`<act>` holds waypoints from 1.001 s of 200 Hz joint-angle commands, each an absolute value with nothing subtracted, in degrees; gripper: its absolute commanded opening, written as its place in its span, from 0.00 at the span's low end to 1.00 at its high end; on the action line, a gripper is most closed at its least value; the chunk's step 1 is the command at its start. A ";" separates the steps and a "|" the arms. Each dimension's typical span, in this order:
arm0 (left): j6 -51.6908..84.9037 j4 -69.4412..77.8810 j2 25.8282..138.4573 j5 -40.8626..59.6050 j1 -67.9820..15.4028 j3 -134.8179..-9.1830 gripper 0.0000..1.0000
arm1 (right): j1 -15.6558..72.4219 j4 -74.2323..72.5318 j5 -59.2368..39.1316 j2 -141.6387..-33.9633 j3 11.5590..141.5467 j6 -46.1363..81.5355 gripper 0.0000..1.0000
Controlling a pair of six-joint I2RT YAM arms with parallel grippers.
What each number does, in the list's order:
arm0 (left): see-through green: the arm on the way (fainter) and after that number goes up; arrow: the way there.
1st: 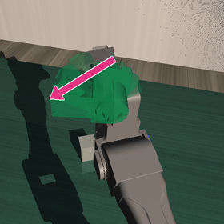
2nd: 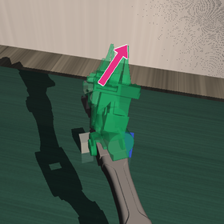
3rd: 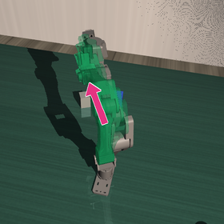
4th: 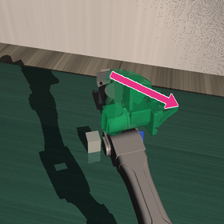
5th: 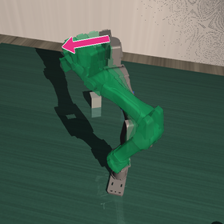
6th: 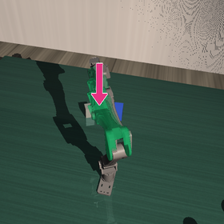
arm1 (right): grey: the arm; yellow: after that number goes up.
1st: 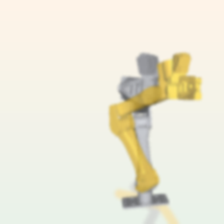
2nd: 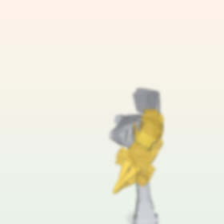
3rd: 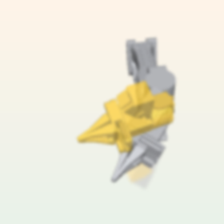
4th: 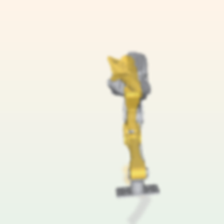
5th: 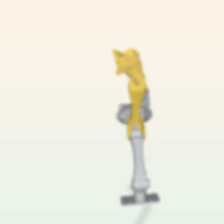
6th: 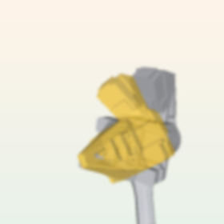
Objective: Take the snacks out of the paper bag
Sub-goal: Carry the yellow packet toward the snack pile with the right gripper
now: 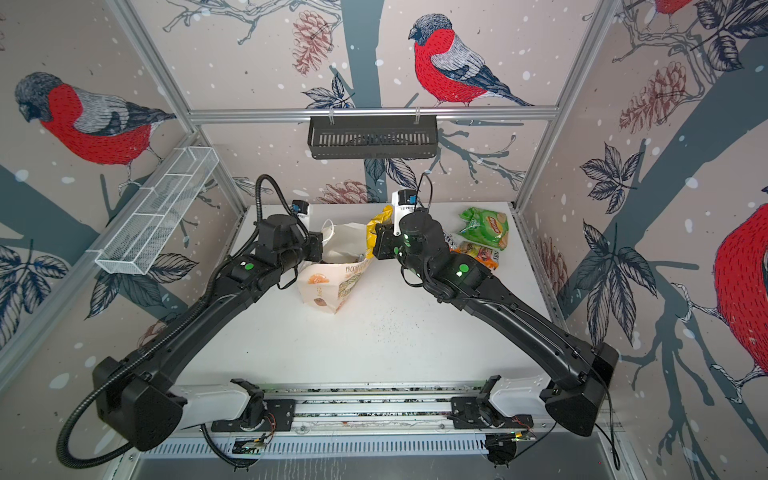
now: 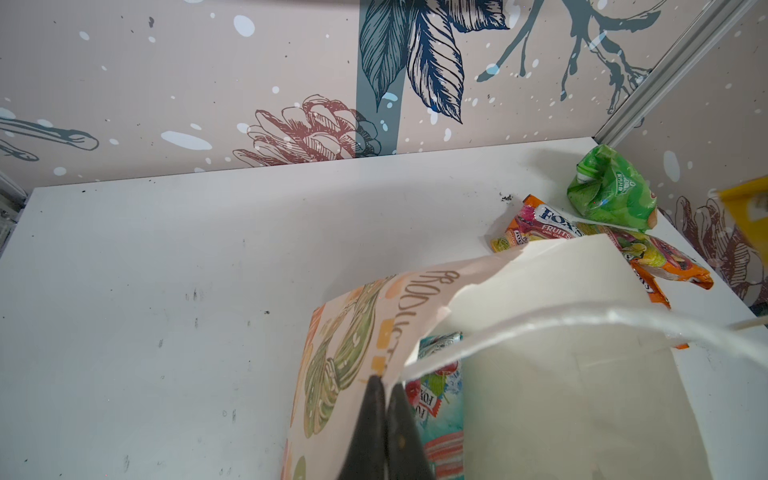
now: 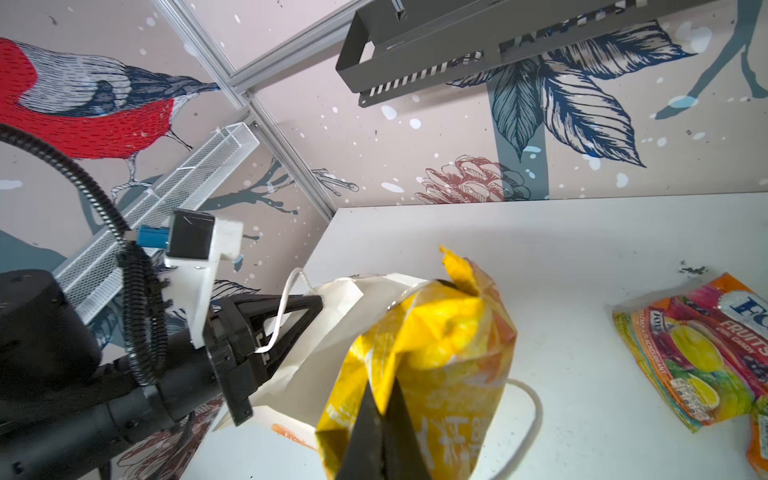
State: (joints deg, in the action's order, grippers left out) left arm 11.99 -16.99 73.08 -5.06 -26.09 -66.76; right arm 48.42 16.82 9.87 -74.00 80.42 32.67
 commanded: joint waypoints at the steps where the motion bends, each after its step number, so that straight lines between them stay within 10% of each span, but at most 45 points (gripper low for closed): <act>1: 11.38 -13.84 72.66 -6.98 -25.95 -66.42 0.00 | 47.08 14.59 8.42 -72.90 81.57 31.16 0.00; 200: 11.08 -13.80 72.92 -7.38 -25.88 -65.96 0.00 | 25.46 12.83 4.57 -67.43 82.89 31.88 0.00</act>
State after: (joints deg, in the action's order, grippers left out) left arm 11.60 -15.70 73.21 -6.72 -25.93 -66.02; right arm 27.27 15.09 6.46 -66.78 83.02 30.35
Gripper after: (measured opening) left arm 0.043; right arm 0.049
